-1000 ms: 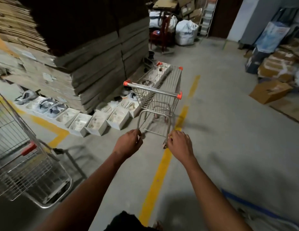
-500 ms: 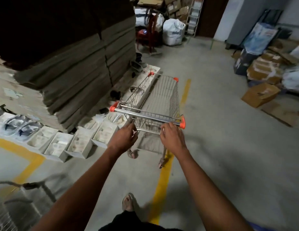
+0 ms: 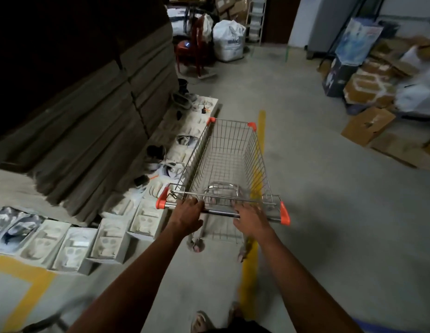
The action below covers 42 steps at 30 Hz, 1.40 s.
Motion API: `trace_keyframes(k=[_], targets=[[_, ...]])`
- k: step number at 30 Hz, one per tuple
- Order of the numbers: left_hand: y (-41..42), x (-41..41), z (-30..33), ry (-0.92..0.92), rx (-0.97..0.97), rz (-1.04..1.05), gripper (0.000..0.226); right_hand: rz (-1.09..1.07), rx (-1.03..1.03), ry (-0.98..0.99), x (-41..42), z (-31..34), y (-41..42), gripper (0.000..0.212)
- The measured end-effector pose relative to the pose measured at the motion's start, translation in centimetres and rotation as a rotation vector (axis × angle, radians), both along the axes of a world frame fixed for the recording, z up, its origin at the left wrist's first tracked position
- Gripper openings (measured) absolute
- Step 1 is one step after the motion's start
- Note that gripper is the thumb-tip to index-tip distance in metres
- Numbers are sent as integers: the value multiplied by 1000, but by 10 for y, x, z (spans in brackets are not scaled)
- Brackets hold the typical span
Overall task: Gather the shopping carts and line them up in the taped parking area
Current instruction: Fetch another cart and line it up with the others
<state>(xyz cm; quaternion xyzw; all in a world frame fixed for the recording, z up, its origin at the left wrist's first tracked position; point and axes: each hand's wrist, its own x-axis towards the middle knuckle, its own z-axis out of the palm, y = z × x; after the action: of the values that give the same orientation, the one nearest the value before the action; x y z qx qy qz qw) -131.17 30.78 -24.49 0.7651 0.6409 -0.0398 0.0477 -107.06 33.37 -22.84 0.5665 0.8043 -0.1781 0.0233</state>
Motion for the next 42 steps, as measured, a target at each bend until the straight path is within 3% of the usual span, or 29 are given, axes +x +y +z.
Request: trace_keyframes(k=[4, 9, 13, 19, 30, 42], targets=[[19, 4, -2, -11, -89, 28, 36, -5, -23, -91, 10, -6, 16, 32], [34, 10, -6, 90, -189, 46, 26, 44, -13, -141, 17, -12, 27, 34], [36, 19, -12, 34, -225, 101, 34, 17, -67, -130, 23, -19, 26, 39], [15, 36, -11, 30, -229, 101, 24, 15, -37, -141, 41, -24, 4, 36], [-85, 79, -14, -11, -177, 52, 26, -74, -43, -213, 78, -14, -100, 31], [-241, 110, -17, 7, -138, -138, 29, -197, -110, -241, 109, -5, -282, 24]])
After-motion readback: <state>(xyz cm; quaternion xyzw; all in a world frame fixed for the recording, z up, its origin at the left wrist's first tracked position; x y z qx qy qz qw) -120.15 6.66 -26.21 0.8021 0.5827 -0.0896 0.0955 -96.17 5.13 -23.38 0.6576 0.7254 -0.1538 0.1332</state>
